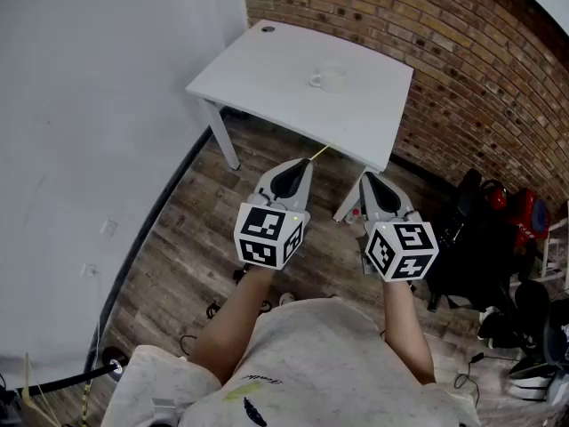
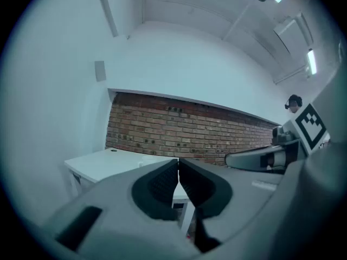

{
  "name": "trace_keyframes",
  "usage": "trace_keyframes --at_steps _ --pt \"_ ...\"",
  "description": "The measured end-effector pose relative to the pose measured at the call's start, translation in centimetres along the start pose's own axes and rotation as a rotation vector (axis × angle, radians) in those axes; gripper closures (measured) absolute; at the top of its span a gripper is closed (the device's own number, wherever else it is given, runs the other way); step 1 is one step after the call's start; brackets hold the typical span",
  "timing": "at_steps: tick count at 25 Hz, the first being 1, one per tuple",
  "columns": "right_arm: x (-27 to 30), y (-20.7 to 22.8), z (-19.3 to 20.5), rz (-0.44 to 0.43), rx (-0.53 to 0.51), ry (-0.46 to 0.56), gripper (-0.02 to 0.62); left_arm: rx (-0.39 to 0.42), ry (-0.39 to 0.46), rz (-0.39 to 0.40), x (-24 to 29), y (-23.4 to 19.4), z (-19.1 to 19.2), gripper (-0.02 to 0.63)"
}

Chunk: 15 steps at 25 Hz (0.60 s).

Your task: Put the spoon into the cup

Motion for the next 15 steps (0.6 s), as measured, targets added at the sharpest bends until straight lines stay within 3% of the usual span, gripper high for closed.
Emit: trace_keyframes --at_steps 15 --pt "4.0 -2.2 0.1 -0.002 0.007 -0.026 0.586 -0.013 -0.038 -0.003 0.1 -4.4 0.9 0.601"
Point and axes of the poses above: the fingertips, and each gripper's own axes: x forward along the fingers, y to its right, z out of its underside, the point moved 1 cm from there along -x, backward along the fingers, and after that the axes turned 8 degrees about -y, right-handed, at the moved point
